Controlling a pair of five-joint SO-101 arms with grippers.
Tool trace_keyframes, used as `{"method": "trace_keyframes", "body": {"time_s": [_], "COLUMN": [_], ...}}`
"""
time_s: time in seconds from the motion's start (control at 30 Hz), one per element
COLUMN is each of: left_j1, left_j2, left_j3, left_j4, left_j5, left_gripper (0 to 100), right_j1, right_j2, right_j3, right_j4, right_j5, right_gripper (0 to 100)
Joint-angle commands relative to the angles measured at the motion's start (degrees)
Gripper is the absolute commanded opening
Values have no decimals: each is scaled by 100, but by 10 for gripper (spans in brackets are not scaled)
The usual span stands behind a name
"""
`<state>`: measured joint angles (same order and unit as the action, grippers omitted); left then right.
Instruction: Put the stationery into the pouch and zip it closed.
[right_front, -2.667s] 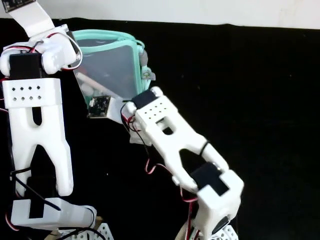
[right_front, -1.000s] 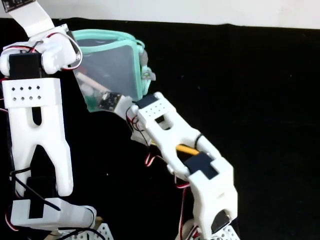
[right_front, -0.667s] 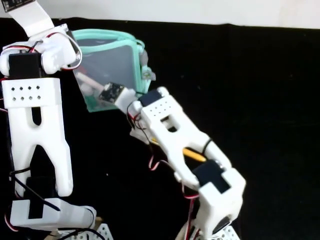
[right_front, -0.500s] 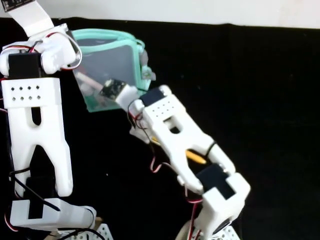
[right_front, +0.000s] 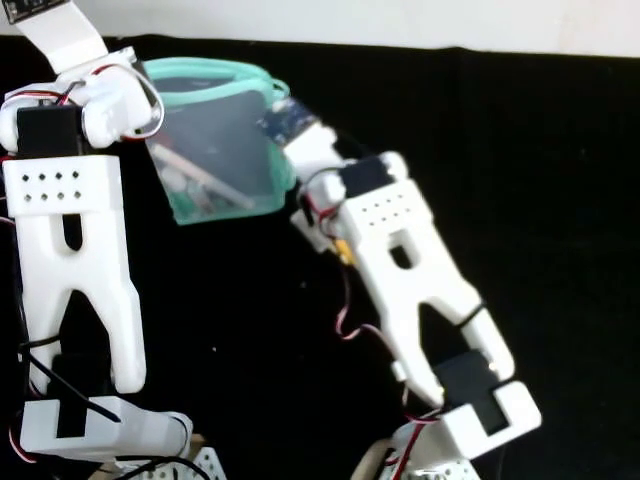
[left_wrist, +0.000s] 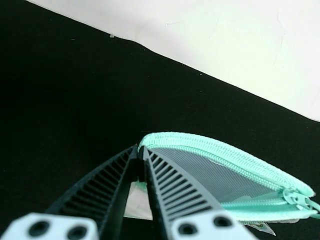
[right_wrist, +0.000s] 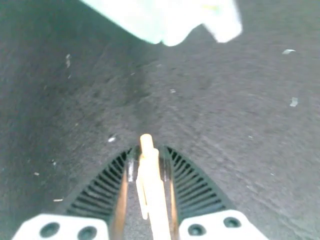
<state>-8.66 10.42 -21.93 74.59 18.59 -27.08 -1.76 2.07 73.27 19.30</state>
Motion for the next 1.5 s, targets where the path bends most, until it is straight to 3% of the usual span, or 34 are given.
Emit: {"method": "trace_keyframes", "body": {"time_s": [0.0,0.33,0.73,1.47], "left_j1": [66,66,66,66], "left_j2": [593,593,593,593], "left_j3": [154,163,163,163], "left_j4": [105,88,97,88], "left_j5": [18,18,18,18], "left_gripper": [6,6,6,6], "right_j1": [286,374,40,-1235], "right_j2": [-532,-734,-690,2369], "right_j3": [-549,-2941,-4488,-9789], "right_j4": [154,602,409,-453], "right_j5": [-211,-431,-431,-422], "right_gripper": [7,7,7,7]}}
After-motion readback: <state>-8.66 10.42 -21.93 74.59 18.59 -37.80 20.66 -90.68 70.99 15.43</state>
